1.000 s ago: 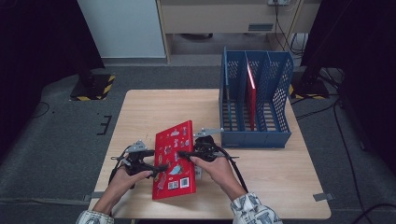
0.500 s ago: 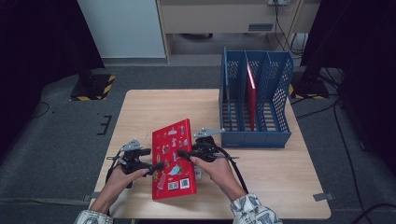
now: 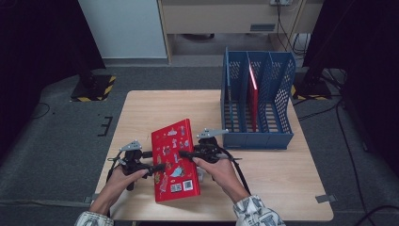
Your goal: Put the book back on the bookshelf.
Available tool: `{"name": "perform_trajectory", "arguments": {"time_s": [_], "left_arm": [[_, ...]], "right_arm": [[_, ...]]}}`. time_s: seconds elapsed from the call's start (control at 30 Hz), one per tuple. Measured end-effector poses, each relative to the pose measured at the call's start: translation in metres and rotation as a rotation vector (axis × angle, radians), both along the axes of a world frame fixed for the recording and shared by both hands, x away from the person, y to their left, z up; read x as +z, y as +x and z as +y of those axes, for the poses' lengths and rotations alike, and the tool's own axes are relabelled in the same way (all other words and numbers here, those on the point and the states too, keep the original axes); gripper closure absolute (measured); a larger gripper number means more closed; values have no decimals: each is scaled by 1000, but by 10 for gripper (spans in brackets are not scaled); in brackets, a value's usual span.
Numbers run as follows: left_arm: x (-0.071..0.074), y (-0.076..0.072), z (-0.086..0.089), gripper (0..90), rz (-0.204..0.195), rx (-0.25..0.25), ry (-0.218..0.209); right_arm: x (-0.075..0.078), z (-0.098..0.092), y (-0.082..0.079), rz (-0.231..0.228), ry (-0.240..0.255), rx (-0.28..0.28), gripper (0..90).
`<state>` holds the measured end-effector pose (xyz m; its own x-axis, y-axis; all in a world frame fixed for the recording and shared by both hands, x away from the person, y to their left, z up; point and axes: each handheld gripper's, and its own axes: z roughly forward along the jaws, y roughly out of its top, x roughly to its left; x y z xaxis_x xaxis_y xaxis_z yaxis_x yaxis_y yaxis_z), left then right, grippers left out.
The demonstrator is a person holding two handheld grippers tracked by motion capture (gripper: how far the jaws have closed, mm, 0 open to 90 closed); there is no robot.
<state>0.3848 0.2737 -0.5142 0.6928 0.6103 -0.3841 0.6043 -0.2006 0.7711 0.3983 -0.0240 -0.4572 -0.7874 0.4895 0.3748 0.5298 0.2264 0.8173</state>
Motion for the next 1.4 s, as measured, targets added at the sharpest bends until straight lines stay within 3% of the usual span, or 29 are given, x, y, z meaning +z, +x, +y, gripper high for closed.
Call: {"name": "perform_trajectory", "arguments": {"time_s": [0.07, 0.27, 0.53, 0.77, 0.97, 1.4], "left_arm": [[1, -1, -2, 21, 6, -30, -16], [7, -1, -1, 42, 15, -29, 3], [13, -2, 0, 121, -18, -4, 22], [15, -2, -1, 137, -29, 0, 36], [19, -3, 0, 206, -55, 10, 15], [29, -6, -1, 291, -102, 20, 17]], "right_arm": [[1, 0, 0, -7, 6, 4, 642], [5, 0, 1, -4, 4, 25, 645], [10, 0, 4, -6, -52, 31, 602], [8, 0, 6, -10, -80, 33, 570], [8, 0, 6, -5, -81, 40, 564], [13, -3, 2, -41, -75, 32, 555]]}}
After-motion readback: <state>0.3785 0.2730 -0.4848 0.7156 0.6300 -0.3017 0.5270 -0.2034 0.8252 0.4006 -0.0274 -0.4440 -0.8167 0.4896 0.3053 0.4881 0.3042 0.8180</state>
